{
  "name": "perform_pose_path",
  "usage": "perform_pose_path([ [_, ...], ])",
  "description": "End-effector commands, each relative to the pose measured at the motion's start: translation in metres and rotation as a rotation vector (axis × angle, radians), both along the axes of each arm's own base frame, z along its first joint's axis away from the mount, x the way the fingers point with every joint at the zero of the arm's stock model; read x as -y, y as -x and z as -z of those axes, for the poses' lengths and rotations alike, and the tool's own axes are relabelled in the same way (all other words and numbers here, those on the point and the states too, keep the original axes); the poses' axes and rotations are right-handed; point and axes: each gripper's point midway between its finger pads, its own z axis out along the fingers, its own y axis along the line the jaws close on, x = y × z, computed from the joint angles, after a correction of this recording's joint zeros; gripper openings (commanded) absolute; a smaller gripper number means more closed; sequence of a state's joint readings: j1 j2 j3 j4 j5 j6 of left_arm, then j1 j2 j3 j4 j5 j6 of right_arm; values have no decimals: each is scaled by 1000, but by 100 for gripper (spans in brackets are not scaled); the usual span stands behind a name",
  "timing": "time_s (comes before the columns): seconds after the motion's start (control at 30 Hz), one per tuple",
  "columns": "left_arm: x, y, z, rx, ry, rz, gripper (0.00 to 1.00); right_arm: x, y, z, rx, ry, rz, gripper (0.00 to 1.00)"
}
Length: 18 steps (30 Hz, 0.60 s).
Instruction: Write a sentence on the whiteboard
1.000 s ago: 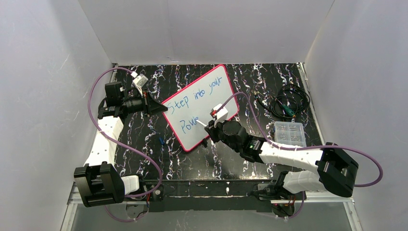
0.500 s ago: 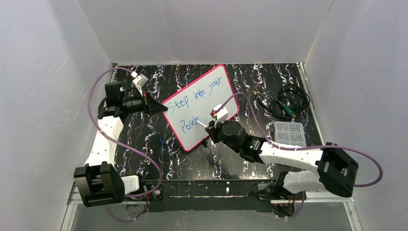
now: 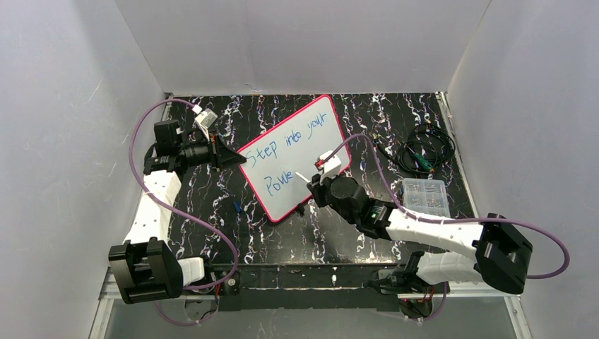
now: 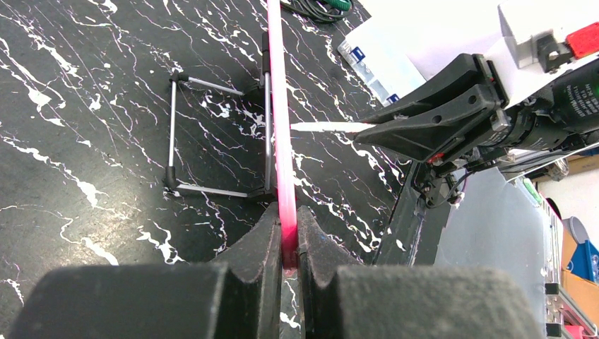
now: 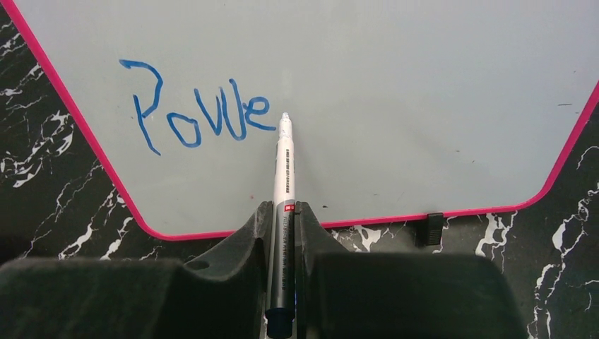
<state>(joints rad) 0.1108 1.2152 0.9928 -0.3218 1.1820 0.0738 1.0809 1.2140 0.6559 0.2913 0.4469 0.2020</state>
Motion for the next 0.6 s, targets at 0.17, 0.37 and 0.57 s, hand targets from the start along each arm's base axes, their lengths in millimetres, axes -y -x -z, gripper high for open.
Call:
perform_pose_path([
  [0.17, 10, 17, -17, 48, 38, 81, 0, -13, -16, -46, 116, -89, 13, 1],
  [0.37, 10, 17, -17, 48, 38, 82, 0, -22, -18, -43, 118, -80, -4, 1],
  [0.57, 10, 17, -17, 49, 39, 83, 0, -15, -21, -32, 104, -48, 35, 1],
])
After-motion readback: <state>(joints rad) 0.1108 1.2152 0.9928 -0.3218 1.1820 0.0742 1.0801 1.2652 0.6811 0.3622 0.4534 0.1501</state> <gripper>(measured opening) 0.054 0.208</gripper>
